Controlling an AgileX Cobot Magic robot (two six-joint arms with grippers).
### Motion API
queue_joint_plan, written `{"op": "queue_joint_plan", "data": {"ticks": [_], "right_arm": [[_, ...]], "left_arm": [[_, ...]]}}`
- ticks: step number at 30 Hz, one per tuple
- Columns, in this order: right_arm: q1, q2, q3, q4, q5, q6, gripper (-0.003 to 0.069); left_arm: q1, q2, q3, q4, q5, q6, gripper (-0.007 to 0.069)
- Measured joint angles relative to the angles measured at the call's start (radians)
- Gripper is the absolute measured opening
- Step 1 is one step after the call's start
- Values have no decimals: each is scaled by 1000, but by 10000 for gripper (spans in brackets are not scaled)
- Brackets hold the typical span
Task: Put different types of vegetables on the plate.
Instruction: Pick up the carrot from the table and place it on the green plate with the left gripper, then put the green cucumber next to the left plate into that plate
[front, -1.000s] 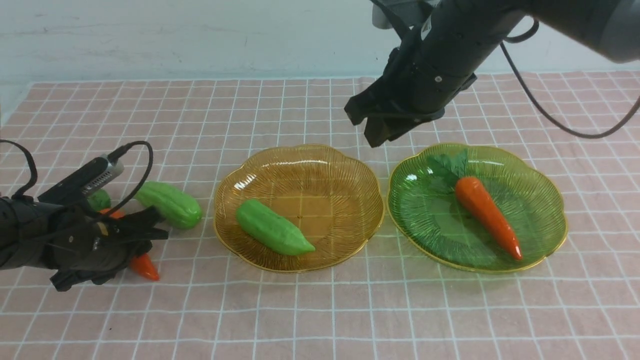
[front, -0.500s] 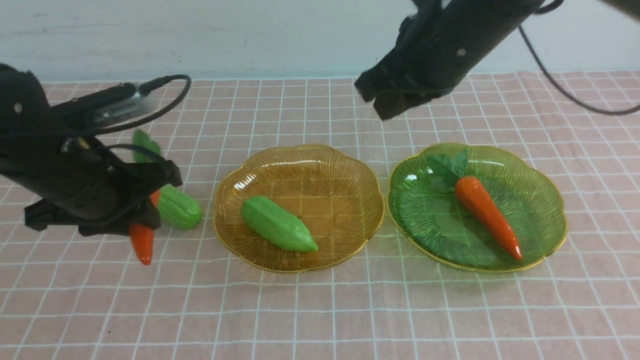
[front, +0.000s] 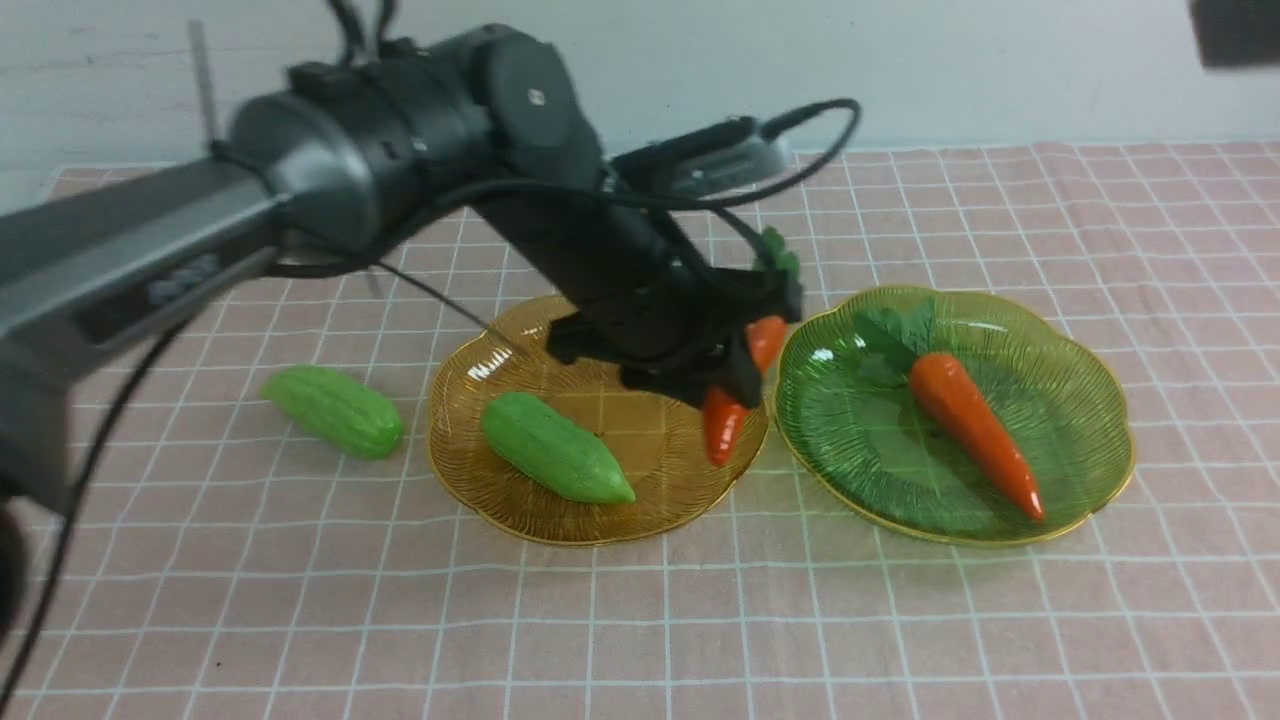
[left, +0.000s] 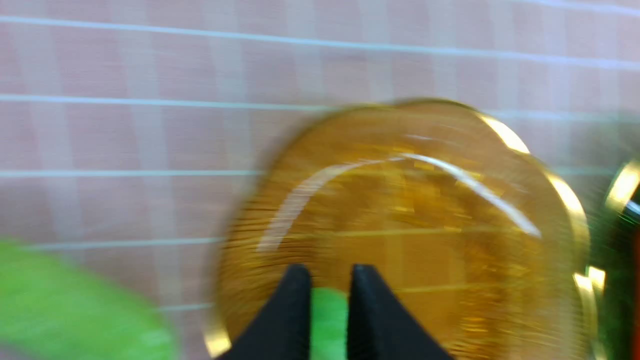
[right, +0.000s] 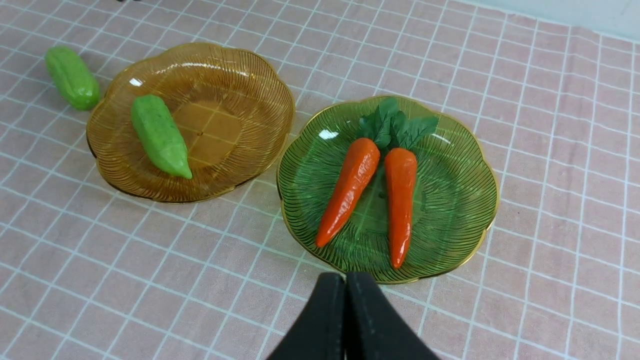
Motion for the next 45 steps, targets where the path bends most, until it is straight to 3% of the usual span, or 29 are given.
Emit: {"op": "queue_joint_plan", "data": {"ticks": [2, 3, 6, 9, 12, 20, 22, 25, 32, 41, 45], "right_arm": [[0, -1, 0, -7, 0, 0, -15], [0, -1, 0, -8, 0, 0, -15], [0, -1, 0, -11, 0, 0, -15], [0, -1, 0, -11, 0, 0, -15], [0, -1, 0, -11, 0, 0, -15], [0, -1, 0, -12, 0, 0, -15], [0, -1, 0, -12, 0, 0, -15], [0, -1, 0, -12, 0, 0, -15], [0, 1, 0, -12, 0, 0, -15], [0, 23, 0, -8, 0, 0, -15], [0, 38, 0, -7, 0, 0, -15]], "left_arm": [[101, -52, 57, 47, 8, -12, 45], [129, -77, 103, 52, 8, -25, 21], [149, -134, 211, 82, 12, -70, 7], [148, -151, 300, 148, 18, -119, 43], [147, -124, 327, 196, 19, -142, 138], [146, -40, 328, 286, 14, -349, 524], [146, -11, 328, 288, 13, -387, 592], [146, 30, 328, 277, -8, -415, 626], [142, 59, 325, 267, -49, -425, 596], [142, 96, 320, 276, -33, -398, 352], [142, 96, 270, 277, 2, -344, 318]]}}
